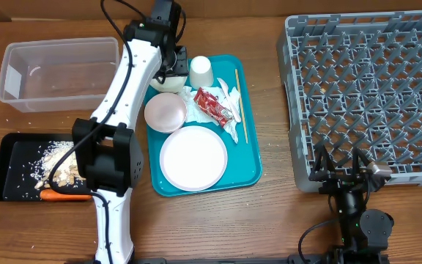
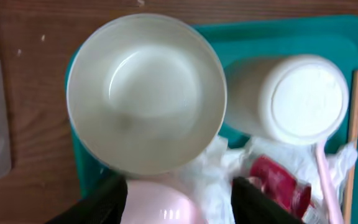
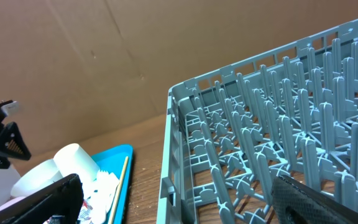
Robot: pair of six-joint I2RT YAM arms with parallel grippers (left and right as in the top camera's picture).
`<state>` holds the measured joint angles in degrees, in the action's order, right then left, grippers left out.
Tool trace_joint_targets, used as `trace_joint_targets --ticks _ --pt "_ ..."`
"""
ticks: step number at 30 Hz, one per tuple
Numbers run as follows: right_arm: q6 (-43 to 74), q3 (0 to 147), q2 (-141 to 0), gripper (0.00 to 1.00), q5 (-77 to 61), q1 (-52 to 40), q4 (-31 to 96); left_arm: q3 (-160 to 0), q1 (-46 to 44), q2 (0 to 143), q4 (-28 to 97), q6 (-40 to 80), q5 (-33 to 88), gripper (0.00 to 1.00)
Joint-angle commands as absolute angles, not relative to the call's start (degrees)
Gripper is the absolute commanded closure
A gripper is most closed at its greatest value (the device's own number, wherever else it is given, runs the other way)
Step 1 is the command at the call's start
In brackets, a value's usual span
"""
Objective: Sort waste into correct bins and load items into the dishwasher rack
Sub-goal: 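Reach the left gripper to the red snack wrapper and pinch it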
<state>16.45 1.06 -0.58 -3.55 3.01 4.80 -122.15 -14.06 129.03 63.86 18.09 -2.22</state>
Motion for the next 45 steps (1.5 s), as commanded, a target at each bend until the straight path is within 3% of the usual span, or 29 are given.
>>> trace_joint_targets --ticks 1,3,6,8,9,10,11,19,30,34,45 --pt "16.25 0.47 -0.16 0.0 -2.87 3.4 4.6 -127.81 -14.48 124.88 71.11 17.69 1.67 0.46" --pt "16.25 0.47 -0.16 0.0 -2.87 3.4 4.6 -128.53 -14.85 123.5 74.98 14.37 6.17 0.56" --pt "16.25 0.47 -0.16 0.0 -2.87 3.4 4.6 -128.53 -15.99 121.93 80.18 10.07 11.66 0.55" --pt "16.25 0.47 -0.16 0.0 -2.87 3.4 4.6 -128.51 -17.08 121.78 83.35 10.02 11.7 0.5" --pt "16.25 0.47 -0.16 0.0 -2.87 3.4 4.6 -128.38 -17.63 121.82 84.53 10.07 11.62 0.44" --pt "16.25 0.47 -0.16 0.0 -2.87 3.4 4.6 -127.57 -18.41 121.84 85.82 10.35 11.66 0.15" --pt "16.25 0.47 -0.16 0.0 -2.87 3.4 4.6 -126.87 -18.94 121.82 86.43 10.63 11.7 0.0" --pt "16.25 0.47 -0.16 0.0 -2.87 3.4 4.6 -118.83 -21.98 121.84 85.56 12.73 16.51 0.0" --pt "16.27 0.47 -0.16 0.0 -2.87 3.4 4.6 -106.37 -24.53 121.97 65.65 31.97 14.92 0.03" --pt "16.25 0.47 -0.16 0.0 -2.87 3.4 4.6 -104.31 -25.63 122.23 62.43 39.7 9.65 0.1" --pt "16.25 0.47 -0.16 0.0 -2.87 3.4 4.6 -103.48 -26.94 124.22 60.45 47.24 8.43 0.11"
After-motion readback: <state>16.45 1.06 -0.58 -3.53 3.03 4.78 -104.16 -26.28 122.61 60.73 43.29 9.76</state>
